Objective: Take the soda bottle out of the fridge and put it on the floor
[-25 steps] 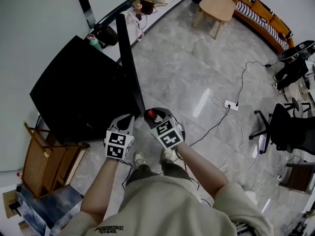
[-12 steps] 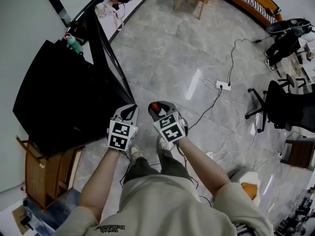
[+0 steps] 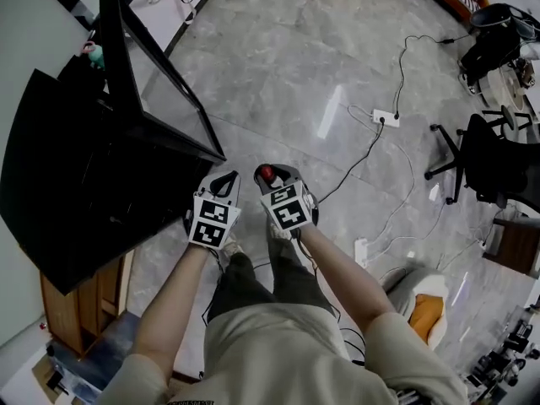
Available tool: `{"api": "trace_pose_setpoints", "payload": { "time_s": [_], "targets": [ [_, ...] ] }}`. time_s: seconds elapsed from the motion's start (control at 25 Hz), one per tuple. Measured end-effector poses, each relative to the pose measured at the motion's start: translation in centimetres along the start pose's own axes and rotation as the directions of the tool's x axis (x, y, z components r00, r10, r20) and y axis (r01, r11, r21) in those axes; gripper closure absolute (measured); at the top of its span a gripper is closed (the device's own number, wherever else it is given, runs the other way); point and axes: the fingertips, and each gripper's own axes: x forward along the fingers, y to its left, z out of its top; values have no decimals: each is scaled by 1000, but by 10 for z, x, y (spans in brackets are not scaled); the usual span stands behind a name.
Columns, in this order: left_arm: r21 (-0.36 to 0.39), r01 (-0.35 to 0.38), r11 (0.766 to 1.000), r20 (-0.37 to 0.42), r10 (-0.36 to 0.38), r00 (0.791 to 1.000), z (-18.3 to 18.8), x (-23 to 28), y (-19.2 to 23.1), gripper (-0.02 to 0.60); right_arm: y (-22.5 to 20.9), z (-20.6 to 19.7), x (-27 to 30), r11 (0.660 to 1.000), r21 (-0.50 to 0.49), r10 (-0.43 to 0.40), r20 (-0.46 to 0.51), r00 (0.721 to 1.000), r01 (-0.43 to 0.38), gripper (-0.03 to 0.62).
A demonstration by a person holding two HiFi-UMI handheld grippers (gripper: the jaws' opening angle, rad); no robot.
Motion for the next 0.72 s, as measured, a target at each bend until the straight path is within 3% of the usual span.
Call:
{"api": "trace_pose_setpoints", "payload": {
  "time_s": [0.72],
  "targets": [
    [-105, 56, 993, -208, -77, 975, -184, 157, 0, 574, -38, -174, 192, 999, 47, 19, -154, 988, -12, 482]
  ]
}}
